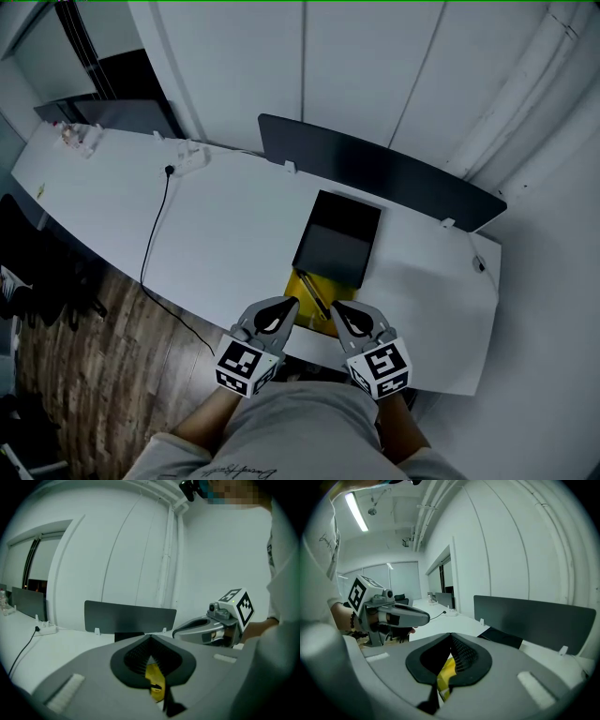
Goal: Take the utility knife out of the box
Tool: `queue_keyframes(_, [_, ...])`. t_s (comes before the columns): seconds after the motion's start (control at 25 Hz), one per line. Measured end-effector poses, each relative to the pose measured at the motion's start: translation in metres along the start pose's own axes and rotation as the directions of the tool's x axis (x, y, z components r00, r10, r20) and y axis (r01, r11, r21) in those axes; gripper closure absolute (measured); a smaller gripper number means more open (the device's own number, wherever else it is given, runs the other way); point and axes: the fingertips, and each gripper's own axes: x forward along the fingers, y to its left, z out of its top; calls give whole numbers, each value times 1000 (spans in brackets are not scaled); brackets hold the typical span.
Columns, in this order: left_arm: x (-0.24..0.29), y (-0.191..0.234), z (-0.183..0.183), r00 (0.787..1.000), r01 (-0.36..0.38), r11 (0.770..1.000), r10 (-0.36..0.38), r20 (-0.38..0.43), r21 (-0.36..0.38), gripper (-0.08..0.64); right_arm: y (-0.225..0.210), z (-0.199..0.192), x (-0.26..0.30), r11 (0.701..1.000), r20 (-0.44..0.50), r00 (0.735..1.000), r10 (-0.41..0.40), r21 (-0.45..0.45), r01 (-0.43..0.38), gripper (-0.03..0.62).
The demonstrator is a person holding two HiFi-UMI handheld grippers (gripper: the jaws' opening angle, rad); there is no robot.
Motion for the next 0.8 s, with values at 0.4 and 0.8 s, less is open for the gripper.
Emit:
queue_keyframes(0.4, [11,21,-5,999,32,999,-32,-26,1,560,-3,-6,23,1000,-43,999,-13,18,14,577])
queue_keyframes(0.8, [21,41,-26,996,43,999,-44,-75,-11,560,-16,-24,43,999,-98,995,-35,36,38,577])
